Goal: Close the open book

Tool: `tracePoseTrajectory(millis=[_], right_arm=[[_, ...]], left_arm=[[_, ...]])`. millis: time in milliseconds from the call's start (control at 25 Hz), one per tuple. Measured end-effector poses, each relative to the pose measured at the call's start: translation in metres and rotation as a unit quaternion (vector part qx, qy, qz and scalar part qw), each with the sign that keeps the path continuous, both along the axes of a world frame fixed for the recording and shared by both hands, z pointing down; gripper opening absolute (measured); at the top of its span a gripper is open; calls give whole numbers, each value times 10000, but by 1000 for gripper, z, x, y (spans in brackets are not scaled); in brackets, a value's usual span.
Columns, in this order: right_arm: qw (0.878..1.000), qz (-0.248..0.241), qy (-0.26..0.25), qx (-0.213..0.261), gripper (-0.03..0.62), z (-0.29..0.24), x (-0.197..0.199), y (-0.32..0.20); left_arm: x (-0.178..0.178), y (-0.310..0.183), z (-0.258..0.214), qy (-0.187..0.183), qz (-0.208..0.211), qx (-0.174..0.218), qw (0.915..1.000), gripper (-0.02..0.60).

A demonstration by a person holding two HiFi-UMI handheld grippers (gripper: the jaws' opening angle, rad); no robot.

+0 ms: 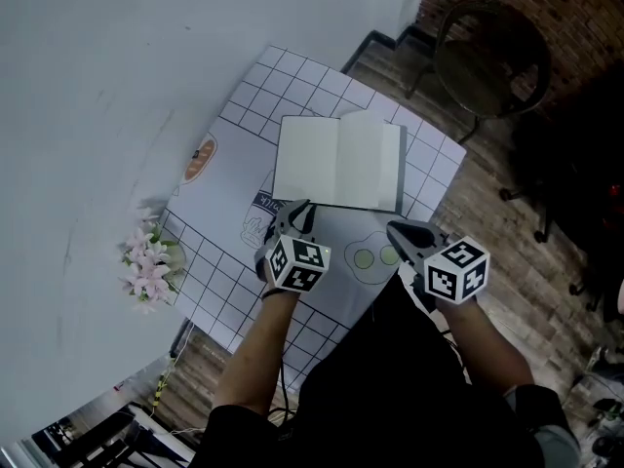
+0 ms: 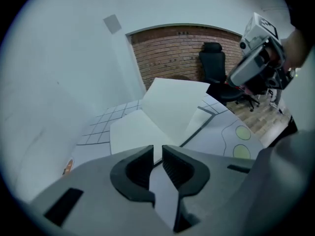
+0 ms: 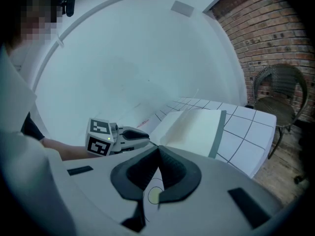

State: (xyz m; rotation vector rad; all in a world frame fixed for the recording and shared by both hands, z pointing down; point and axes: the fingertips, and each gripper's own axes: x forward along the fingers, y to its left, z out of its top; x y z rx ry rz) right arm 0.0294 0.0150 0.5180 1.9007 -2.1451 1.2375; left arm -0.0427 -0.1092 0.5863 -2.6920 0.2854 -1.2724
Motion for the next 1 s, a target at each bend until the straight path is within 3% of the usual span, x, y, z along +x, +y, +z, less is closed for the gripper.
tracePoseTrajectory(millis=[160, 280, 560, 640, 800, 1000], right_arm=[[10000, -34, -26, -47, -2, 3, -4, -1], [10000, -70, -28, -61, -2, 2, -8, 0], [9997, 129, -52, -179, -2, 10, 5, 16], [9997, 149, -79, -198, -2, 12, 6, 17], [9997, 113, -125, -192, -2, 13, 3, 15], [9997, 94, -162, -136, -2, 10, 3, 11]], left_arm=[[27, 33, 17, -400, 910, 271, 9947, 133], [45, 38, 34, -725, 1287, 329, 9885, 204], [54, 42, 46, -1226, 1997, 154, 9720, 212], [57, 44, 45, -1381, 2279, 111, 9638, 212], [61, 50, 45, -1785, 2936, 303, 9386, 212], [62, 53, 48, -2128, 3414, 314, 9150, 212]])
